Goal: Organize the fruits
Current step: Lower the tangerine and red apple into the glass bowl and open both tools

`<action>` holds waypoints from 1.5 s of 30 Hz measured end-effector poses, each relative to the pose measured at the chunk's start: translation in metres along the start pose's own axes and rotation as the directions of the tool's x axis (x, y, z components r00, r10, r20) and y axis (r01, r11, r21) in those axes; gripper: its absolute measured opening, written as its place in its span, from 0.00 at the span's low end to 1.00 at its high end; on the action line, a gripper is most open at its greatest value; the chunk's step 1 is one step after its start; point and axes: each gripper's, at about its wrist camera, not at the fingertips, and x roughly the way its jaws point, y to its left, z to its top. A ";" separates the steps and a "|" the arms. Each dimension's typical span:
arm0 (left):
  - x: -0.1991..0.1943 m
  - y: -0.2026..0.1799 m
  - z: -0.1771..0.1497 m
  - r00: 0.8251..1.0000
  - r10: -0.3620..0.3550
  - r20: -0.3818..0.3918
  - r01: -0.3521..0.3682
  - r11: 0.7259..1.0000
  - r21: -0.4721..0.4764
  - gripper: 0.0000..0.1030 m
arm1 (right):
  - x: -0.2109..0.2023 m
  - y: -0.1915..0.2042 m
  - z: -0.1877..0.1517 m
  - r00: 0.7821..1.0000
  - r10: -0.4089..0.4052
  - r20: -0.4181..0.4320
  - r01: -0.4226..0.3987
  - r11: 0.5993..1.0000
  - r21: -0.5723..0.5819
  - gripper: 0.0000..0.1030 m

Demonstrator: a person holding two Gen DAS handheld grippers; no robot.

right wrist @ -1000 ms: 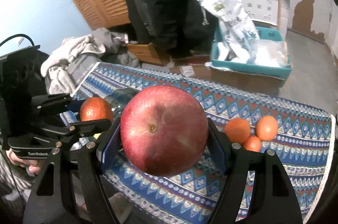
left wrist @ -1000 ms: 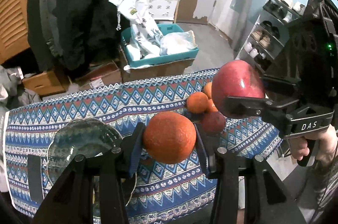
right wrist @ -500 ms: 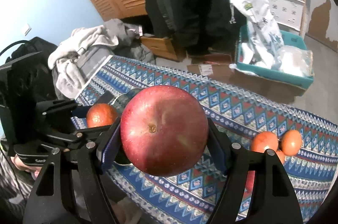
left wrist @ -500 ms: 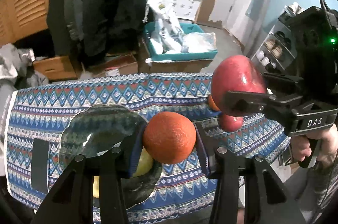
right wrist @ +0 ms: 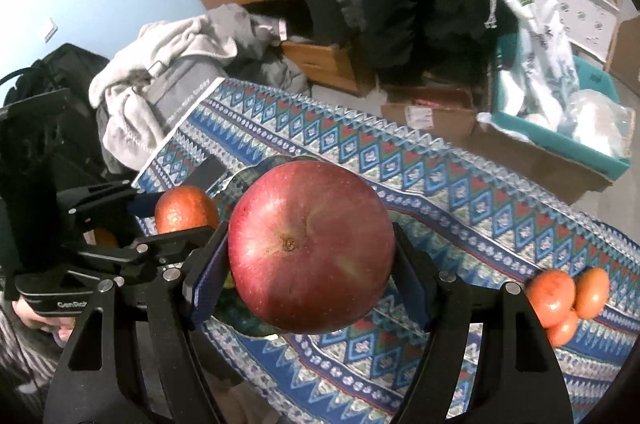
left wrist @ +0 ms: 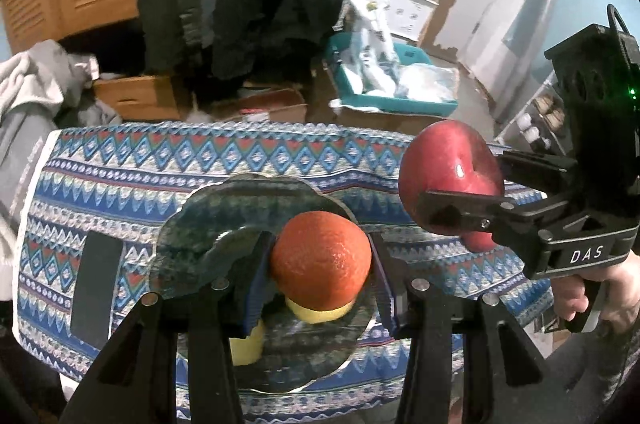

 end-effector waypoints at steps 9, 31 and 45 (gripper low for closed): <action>0.024 0.042 -0.010 0.998 0.049 -0.050 -0.053 0.996 -0.076 0.46 | 0.058 0.011 0.009 0.997 0.008 -0.079 -0.008 1.000 -0.008 0.72; 0.076 0.094 -0.033 0.978 0.079 -0.194 -0.118 0.972 -0.201 0.46 | 0.135 0.011 -0.002 0.976 -0.015 -0.219 0.020 1.000 0.023 0.72; 0.091 0.097 -0.045 0.967 0.053 -0.251 -0.119 0.960 -0.255 0.49 | 0.142 0.009 -0.001 0.973 -0.005 -0.232 0.015 0.999 0.042 0.73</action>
